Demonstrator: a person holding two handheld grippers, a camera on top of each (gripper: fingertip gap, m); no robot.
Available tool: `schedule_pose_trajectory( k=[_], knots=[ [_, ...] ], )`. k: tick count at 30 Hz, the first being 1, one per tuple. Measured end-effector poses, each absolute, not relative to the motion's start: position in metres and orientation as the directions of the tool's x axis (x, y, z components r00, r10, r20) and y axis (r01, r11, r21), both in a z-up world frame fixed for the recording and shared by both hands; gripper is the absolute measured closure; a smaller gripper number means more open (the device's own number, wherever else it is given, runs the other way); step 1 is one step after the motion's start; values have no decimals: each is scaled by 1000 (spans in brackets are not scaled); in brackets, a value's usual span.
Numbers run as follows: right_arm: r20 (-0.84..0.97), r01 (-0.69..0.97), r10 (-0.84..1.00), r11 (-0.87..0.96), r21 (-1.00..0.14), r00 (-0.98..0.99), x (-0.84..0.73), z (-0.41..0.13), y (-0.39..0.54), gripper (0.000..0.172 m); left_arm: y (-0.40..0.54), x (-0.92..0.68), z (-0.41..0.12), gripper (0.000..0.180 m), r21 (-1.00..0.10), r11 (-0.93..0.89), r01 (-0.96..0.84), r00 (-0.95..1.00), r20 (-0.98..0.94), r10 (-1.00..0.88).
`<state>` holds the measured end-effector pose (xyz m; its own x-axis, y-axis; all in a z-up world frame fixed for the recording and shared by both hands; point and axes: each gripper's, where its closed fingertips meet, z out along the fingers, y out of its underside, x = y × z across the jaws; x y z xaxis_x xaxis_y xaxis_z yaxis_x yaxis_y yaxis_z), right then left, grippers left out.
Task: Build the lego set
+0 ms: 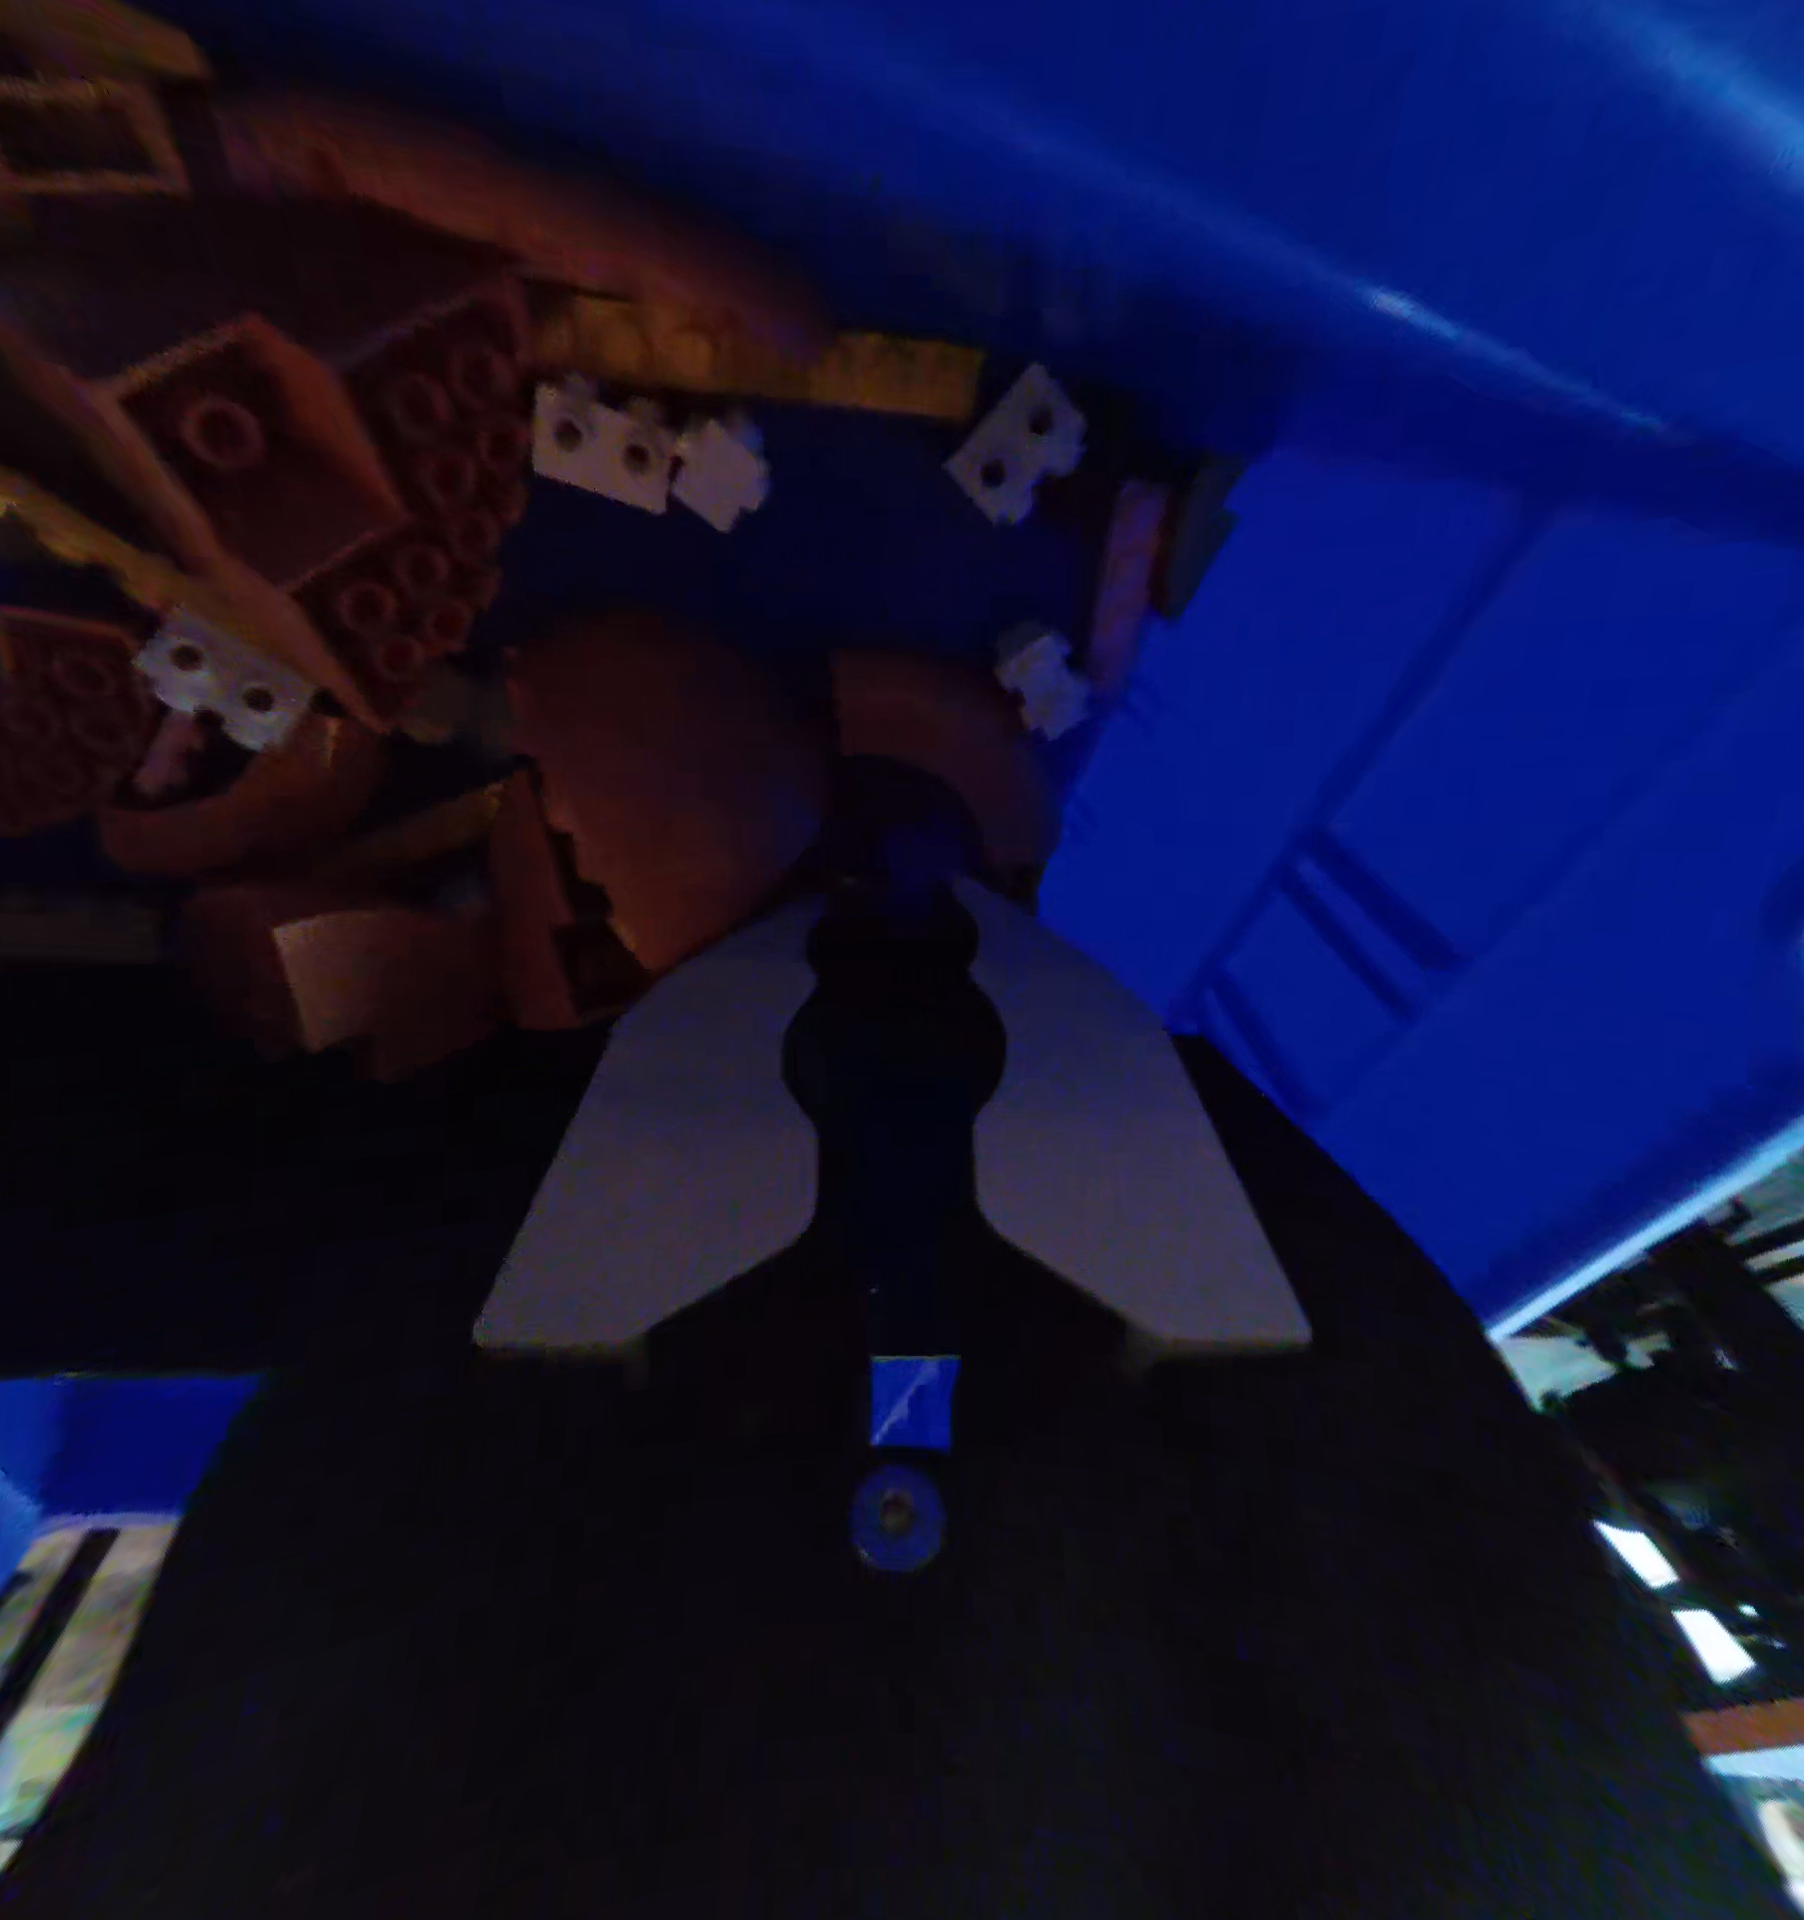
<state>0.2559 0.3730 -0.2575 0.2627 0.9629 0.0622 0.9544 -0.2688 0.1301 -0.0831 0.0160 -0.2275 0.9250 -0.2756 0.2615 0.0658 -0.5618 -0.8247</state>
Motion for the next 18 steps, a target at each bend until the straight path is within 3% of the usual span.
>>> schedule_pose_trajectory(
  k=[2, 7, 10, 12, 18],
  knots=[
    [66, 946, 955, -297, 130, 291, 258, -258, 373, 145, 16, -84, -225, 141, -836, -545, 68, 926, 256, -276],
    [7, 924, 935, -352, 146, 355, 260, -264, 363, 137, 15, -84, -221, 142, -848, -524, 78, 924, 259, -283],
    [-27, 923, 929, -363, 130, 369, 258, -269, 360, 155, 14, -85, -219, 142, -853, -515, 89, 920, 268, -286],
    [-11, 936, 940, -338, 100, 341, 254, -267, 361, 156, 14, -85, -218, 142, -857, -507, 97, 917, 275, -289],
    [78, 908, 922, -356, -218, 380, 212, -189, 363, 156, 13, -85, -213, 142, -871, -481, 105, 915, 274, -296]
  ],
)
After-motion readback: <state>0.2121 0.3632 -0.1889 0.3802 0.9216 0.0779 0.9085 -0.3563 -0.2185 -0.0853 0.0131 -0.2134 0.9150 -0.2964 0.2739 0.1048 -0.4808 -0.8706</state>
